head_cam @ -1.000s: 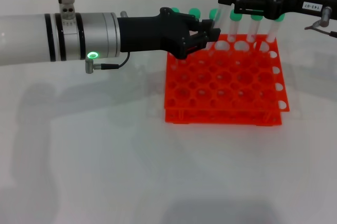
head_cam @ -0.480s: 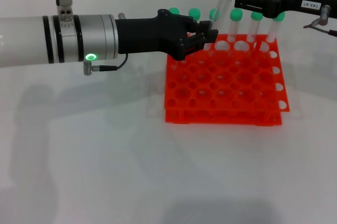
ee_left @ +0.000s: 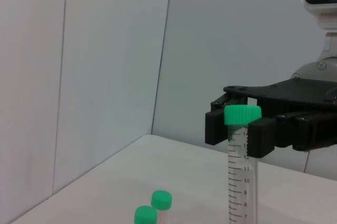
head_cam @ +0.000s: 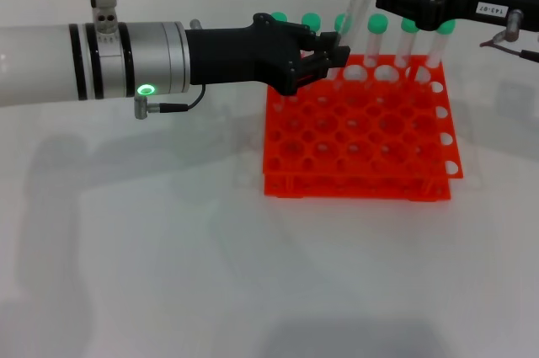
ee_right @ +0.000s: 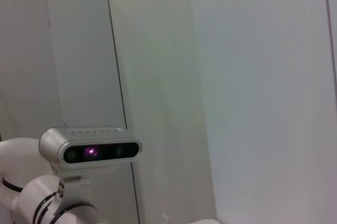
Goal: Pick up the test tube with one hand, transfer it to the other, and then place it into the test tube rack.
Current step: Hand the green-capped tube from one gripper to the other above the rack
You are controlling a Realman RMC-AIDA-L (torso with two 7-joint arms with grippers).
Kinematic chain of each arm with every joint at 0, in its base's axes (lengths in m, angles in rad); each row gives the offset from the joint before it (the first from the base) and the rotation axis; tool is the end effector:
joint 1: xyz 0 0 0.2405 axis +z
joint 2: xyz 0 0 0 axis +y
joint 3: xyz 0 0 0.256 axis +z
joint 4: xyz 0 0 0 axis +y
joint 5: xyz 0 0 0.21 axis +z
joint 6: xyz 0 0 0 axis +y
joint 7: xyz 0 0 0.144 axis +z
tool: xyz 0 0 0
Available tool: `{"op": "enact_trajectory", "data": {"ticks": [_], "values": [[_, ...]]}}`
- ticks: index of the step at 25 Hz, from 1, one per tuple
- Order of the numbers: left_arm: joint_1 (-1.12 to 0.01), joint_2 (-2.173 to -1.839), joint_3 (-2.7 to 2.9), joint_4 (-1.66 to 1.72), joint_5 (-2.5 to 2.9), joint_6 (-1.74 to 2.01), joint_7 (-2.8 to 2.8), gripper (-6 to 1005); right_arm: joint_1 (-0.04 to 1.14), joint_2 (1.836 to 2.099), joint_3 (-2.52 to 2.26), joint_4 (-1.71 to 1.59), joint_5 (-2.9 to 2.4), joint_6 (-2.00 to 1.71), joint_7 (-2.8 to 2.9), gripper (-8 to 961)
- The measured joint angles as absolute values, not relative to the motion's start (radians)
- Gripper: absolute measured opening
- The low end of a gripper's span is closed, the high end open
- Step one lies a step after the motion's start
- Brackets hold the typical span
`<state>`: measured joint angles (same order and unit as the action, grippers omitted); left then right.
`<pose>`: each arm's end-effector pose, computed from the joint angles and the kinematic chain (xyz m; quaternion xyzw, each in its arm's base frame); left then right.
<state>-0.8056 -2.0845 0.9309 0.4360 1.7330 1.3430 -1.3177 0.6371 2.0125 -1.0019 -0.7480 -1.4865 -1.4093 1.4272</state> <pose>-0.1647 0.3856 -0.0522 -0.9458 -0.1423 -0.2761 0.0951 0.1650 0.3925 0.0351 -0.9133 0.1100 0.3539 0.1691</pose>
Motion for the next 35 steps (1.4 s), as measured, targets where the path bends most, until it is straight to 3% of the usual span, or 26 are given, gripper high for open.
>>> {"op": "enact_trajectory", "data": {"ticks": [7, 17, 23, 31, 35], "values": [[-0.804, -2.084, 0.931, 0.438, 1.731, 1.35, -1.318, 166, 0.638, 2.013, -1.001, -0.748, -1.481, -1.409, 1.428, 259], [-0.802, -2.084, 0.931, 0.441, 1.732, 1.353, -1.317, 142, 0.638, 2.012, -1.006, -0.748, -1.472, -1.406, 1.427, 258], [-0.801, -2.084, 0.927, 0.441, 1.732, 1.353, -1.351, 60, 0.638, 2.012, -1.006, -0.749, -1.472, -1.405, 1.425, 258], [-0.768, -2.08, 0.927, 0.49, 1.732, 1.355, -1.466, 238, 0.631, 2.012, -1.004, -0.757, -1.471, -1.403, 1.424, 258], [-0.693, -2.082, 0.931, 0.608, 1.732, 1.374, -1.559, 390, 0.63, 2.013, -1.0, -0.752, -1.471, -1.399, 1.421, 258]]}}
